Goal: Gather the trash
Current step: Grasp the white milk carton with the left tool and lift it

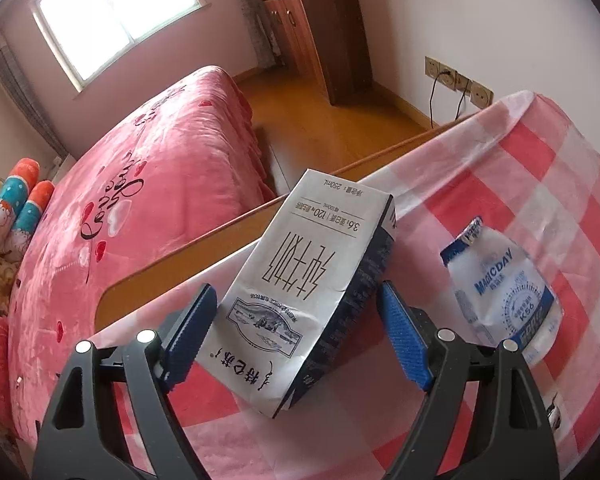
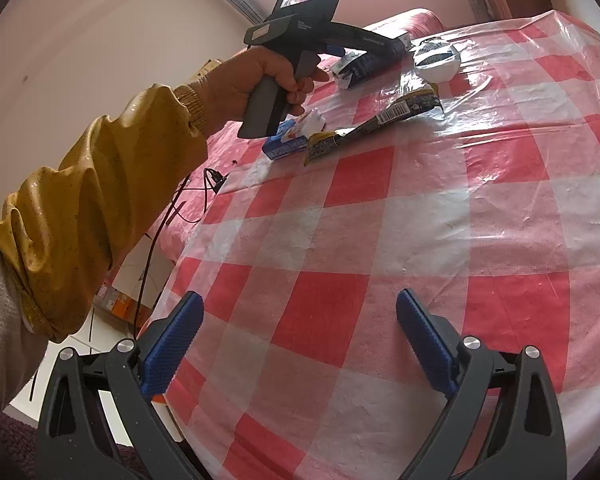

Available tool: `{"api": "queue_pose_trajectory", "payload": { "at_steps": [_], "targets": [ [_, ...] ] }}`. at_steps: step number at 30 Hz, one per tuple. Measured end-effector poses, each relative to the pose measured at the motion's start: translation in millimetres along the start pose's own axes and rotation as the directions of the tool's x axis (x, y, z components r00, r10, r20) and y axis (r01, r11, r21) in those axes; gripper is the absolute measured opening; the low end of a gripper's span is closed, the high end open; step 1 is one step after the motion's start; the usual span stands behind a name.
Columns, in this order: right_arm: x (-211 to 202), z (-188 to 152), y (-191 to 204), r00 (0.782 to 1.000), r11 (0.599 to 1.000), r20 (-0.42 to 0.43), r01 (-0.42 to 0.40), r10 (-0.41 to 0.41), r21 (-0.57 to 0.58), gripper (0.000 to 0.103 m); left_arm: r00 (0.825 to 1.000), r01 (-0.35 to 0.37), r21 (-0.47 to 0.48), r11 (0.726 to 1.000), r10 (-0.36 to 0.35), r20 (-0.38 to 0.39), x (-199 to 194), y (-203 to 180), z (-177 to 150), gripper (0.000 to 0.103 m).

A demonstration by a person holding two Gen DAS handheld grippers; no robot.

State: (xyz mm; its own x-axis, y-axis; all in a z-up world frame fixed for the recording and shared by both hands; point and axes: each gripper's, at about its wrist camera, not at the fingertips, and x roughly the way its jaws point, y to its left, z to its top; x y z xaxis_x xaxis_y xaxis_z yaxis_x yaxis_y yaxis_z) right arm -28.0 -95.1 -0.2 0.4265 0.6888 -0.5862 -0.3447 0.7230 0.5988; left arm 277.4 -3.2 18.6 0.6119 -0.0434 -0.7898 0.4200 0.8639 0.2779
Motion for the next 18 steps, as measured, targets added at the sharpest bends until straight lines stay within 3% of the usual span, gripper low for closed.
{"api": "queue_pose_trajectory", "payload": {
  "at_steps": [2, 8, 12, 18],
  "targets": [
    [-0.1, 0.0, 0.1, 1.0, 1.0, 0.0, 0.0, 0.0, 0.001, 0.096, 1.0, -0.008, 0.006, 1.0, 0.008, 0.008, -2.0, -0.6, -1.3, 0.075],
    [0.2, 1.0, -0.7, 1.0, 1.0, -0.001, -0.003, 0.003, 0.007, 0.096, 0.999, -0.019, 0.01, 1.0, 0.018, 0.033, -10.0, -6.3, -8.9, 0.069],
    [0.1, 3.4, -2.1, 1.0, 1.0, -0.013, -0.007, 0.007, 0.014, 0.096, 0.999, 0.01, -0.019, 1.0, -0.009, 0.049, -20.6, -7.7, -17.0, 0.064],
    [-9.7, 15.8, -13.7, 0.998, 0.996, -0.007, 0.056, -0.056, 0.063, 0.096, 0.996, 0.062, 0.012, 0.998, -0.063, 0.061, -42.8, -20.1, -40.2, 0.062]
  ]
}}
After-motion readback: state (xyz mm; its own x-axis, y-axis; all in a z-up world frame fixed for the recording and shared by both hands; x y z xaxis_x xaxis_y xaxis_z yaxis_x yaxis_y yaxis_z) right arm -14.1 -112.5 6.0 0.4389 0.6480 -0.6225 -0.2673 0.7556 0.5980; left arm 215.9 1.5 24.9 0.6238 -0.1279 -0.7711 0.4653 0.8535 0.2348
